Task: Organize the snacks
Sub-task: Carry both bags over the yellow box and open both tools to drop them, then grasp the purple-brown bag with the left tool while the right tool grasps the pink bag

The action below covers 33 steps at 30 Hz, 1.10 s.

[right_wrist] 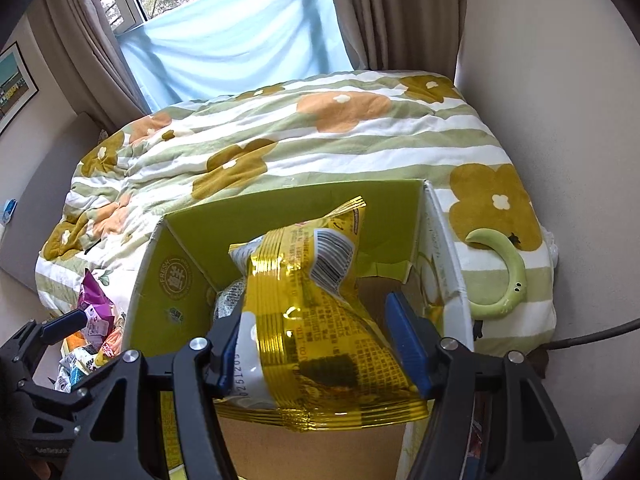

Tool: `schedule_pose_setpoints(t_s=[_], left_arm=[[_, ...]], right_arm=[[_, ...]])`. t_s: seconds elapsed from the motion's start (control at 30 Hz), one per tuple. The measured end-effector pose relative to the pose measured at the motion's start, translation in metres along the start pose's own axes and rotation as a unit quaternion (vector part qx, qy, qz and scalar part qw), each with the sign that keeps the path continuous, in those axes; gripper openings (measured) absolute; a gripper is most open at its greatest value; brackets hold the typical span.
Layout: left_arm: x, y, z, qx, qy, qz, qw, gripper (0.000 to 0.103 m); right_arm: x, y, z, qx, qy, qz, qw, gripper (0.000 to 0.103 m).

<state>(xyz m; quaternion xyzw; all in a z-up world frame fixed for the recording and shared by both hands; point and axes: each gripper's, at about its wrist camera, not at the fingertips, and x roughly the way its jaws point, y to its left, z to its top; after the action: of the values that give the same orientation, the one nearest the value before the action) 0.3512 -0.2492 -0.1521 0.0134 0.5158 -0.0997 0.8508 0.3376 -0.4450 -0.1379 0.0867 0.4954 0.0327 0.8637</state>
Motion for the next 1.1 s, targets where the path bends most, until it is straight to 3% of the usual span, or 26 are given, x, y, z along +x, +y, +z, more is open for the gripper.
schedule_pose_setpoints(t_s=[0.13,0.2,0.23,0.6,1.1], left_arm=[[-0.007,0.009,-0.005,-0.009,-0.003,-0.008,0.9999,0.103],[-0.009,0.01,-0.008,-0.011,-0.003,-0.007,0.9999,0.103],[-0.009,0.011,-0.01,-0.011,-0.003,-0.003,0.9999,0.103],[-0.03,-0.005,-0.013,0.0,-0.022,0.002,0.9998,0.103],[-0.125,-0.018,-0.026,0.001,-0.106,0.03,0.9939,0.103]], right_arm=[[0.015,0.001,0.001,0.01,0.003,0.001,1.0,0.067],[0.017,-0.001,0.0,0.017,-0.001,-0.005,1.0,0.097],[0.017,-0.002,-0.001,0.017,-0.002,-0.003,1.0,0.101],[-0.017,-0.005,-0.016,0.0,-0.018,0.001,1.0,0.102],[-0.103,0.011,-0.026,-0.043,-0.079,0.016,0.996,0.102]])
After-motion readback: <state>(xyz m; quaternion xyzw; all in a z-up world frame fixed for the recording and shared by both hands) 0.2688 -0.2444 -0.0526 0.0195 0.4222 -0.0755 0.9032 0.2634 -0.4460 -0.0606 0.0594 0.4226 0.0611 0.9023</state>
